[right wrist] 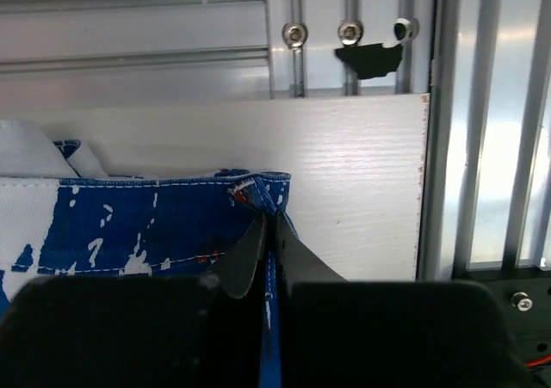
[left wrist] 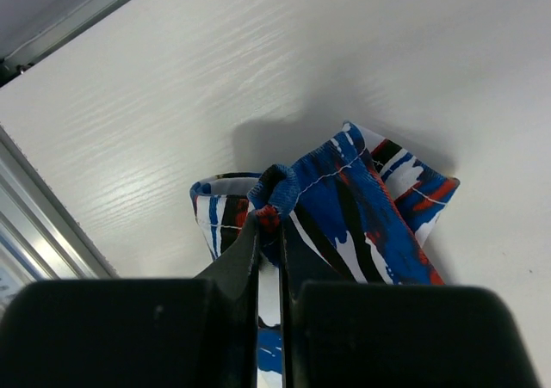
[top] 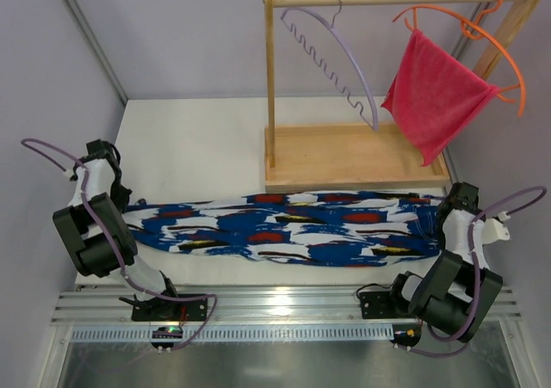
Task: Place the trousers on the hanger
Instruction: Fold the trousers
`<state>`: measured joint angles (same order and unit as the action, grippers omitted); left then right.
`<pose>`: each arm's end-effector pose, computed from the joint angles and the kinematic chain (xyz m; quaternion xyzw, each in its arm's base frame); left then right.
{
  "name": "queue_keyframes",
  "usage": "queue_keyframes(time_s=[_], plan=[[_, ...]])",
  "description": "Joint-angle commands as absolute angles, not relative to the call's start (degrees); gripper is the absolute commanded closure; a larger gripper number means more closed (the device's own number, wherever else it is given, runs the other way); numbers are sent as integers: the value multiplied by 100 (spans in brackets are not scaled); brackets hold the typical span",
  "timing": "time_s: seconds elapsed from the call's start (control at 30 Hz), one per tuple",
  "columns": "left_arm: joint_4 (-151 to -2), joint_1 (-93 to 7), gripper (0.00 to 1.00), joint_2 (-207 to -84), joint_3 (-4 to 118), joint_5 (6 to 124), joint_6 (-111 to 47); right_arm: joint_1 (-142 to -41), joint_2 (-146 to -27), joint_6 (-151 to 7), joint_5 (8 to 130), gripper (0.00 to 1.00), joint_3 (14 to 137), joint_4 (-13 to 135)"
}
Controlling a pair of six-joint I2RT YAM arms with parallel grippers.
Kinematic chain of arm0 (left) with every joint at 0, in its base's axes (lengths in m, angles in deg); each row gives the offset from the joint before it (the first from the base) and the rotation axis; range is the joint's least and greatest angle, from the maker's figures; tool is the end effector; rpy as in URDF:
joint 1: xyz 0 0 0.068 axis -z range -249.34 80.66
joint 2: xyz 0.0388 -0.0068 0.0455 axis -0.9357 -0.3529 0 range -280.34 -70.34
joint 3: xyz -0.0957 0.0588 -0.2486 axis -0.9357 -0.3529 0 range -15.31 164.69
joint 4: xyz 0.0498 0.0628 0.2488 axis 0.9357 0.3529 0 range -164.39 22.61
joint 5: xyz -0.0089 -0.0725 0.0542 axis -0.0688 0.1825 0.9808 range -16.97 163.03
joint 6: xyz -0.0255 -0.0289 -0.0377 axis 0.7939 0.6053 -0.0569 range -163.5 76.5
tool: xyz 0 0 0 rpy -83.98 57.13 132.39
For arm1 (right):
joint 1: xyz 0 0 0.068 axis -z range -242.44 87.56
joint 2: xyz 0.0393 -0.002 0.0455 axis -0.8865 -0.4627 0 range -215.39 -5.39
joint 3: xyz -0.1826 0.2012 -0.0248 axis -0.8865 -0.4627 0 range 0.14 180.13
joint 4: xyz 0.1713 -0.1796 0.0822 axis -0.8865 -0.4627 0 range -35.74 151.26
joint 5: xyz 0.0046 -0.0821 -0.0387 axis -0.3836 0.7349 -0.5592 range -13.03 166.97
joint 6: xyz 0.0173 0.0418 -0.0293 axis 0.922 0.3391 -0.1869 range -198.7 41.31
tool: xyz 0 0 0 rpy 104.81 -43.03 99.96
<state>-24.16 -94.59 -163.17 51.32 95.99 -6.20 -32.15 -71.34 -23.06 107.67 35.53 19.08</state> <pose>0.2694 0.1423 0.2190 -0.5253 0.8195 0.1844 0.1357 0.1505 -0.1090 0.1819 0.6788 0.6706 -0.2235 0.1987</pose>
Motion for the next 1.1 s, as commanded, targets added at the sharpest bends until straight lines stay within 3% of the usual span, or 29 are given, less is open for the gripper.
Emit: queue_keyframes(time_s=[0.0,0.1,0.13,0.17,0.2,0.23,0.3,0.33,0.43,0.57,0.77,1.07], plan=[[-2412,-9597,100,-16069,5070,9957,-465,-2764,-6895,-2569,11345,96,3714,1546],[-2491,-9693,100,-15963,5017,9966,-544,-2597,-6710,-2684,11204,94,3784,1416],[-2465,-9720,97,-15955,5043,9905,-527,-2579,-6665,-2745,11152,90,3801,1406],[-2404,-9798,91,-15954,5131,9800,-544,-2570,-6630,-2885,10986,80,3828,1441],[-2360,-9816,84,-15946,5201,9764,-579,-2552,-6586,-2973,10950,66,3941,1380],[-2324,-9817,61,-15928,5280,9790,-588,-2552,-6551,-3035,10897,60,4021,1319],[-2272,-9816,43,-15814,5543,9695,-597,-2552,-6489,-3298,10502,45,4327,1301],[-2271,-9808,35,-15779,5623,9415,-614,-2552,-6428,-3317,10414,44,4459,1222],[-2507,-9746,28,-15691,5825,8834,-702,-2552,-6584,-3457,9843,40,5074,1082],[-2684,-9396,27,-15822,5975,8051,-939,-2640,-7103,-3396,9272,39,5839,939],[-2895,-9192,27,-15937,5756,8164,-869,-3255,-8534,-2975,9596,33,6657,519],[-3045,-9184,27,-16016,5589,8287,-571,-3457,-9327,-2473,9561,30,6658,860]])
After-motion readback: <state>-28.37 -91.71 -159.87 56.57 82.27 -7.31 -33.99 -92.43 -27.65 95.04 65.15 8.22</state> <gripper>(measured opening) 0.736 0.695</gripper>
